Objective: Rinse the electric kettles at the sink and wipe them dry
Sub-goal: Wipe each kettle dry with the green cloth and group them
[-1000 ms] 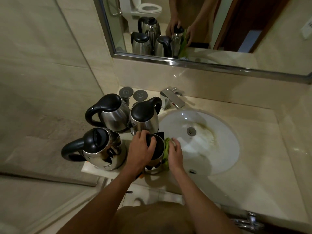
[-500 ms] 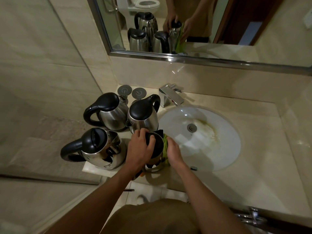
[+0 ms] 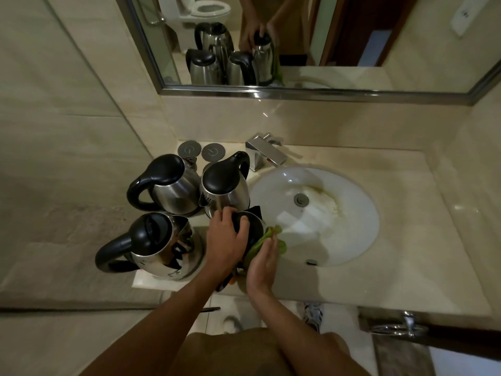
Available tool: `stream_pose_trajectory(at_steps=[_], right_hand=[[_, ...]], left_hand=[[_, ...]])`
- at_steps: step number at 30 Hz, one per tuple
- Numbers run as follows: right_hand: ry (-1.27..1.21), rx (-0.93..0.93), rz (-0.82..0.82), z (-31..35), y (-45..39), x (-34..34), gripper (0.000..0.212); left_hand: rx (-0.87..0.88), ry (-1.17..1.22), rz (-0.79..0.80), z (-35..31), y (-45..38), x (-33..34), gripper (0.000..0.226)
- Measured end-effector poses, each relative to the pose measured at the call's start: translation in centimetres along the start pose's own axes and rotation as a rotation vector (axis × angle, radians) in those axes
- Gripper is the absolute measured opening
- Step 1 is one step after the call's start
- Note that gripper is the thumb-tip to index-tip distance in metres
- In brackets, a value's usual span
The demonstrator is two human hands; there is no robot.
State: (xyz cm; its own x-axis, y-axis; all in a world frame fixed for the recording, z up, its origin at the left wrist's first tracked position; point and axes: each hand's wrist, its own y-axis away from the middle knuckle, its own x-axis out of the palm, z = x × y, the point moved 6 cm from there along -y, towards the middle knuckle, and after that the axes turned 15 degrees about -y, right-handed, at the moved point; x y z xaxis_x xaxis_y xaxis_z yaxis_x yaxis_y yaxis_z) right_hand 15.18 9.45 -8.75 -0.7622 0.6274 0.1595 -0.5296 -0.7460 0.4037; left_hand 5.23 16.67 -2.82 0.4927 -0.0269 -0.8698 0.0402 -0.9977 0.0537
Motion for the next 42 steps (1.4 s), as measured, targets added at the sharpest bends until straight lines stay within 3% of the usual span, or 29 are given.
stream_pose_trajectory(at_steps=[3,7,14,19,22,25,27,29,32,34,39,42], right_hand=[[0.142,-0.274,-0.013,2.2,2.0,2.0,0.068],[0.120,-0.297,0.023,2.4,0.8,1.9,0.058],[-0.446,0.197,0.049,-1.6,-3.4,0.2,0.044],[-0.491,0.410,-0.105,-5.0,-0.4,0.0,0.061],[-0.392,0.225,-0.164,-3.8,1.9,0.9,0.083],[-0.133,-0.141,-0.130,-0.3,2.6,1.8,0.073],[-0.088,-0.221,-0.031,0.9,1.6,1.6,0.069],[-0.101,-0.152,0.076,0.7,-0.5,1.0,0.060],[-0.249,0.114,0.124,-0.6,-3.8,0.3,0.051],[-0.301,0.257,0.092,-1.7,-4.2,0.1,0.047],[-0.395,0.527,-0.101,-4.3,0.2,-0.1,0.068],[-0.503,0.537,-0.253,-7.0,1.2,0.8,0.071]], left_hand=[[0.012,0.047,0.000,0.7,-0.2,0.2,0.032],[0.025,0.095,0.003,1.0,-0.1,0.2,0.027],[0.028,0.089,0.036,0.7,0.1,0.2,0.028],[0.014,0.107,0.057,1.0,0.0,0.1,0.028],[0.008,0.118,0.063,1.1,-0.1,0.2,0.028],[0.019,0.112,0.048,0.9,-0.1,0.0,0.027],[0.020,0.113,0.035,0.8,-0.1,-0.1,0.027],[0.011,0.114,0.028,0.8,-0.2,-0.2,0.027],[-0.005,0.142,0.048,0.8,-0.1,-0.1,0.028],[-0.010,0.167,0.052,0.8,-0.1,-0.1,0.028],[-0.020,0.195,0.060,0.9,-0.1,-0.1,0.026],[-0.011,0.195,0.057,0.9,-0.1,-0.1,0.026]])
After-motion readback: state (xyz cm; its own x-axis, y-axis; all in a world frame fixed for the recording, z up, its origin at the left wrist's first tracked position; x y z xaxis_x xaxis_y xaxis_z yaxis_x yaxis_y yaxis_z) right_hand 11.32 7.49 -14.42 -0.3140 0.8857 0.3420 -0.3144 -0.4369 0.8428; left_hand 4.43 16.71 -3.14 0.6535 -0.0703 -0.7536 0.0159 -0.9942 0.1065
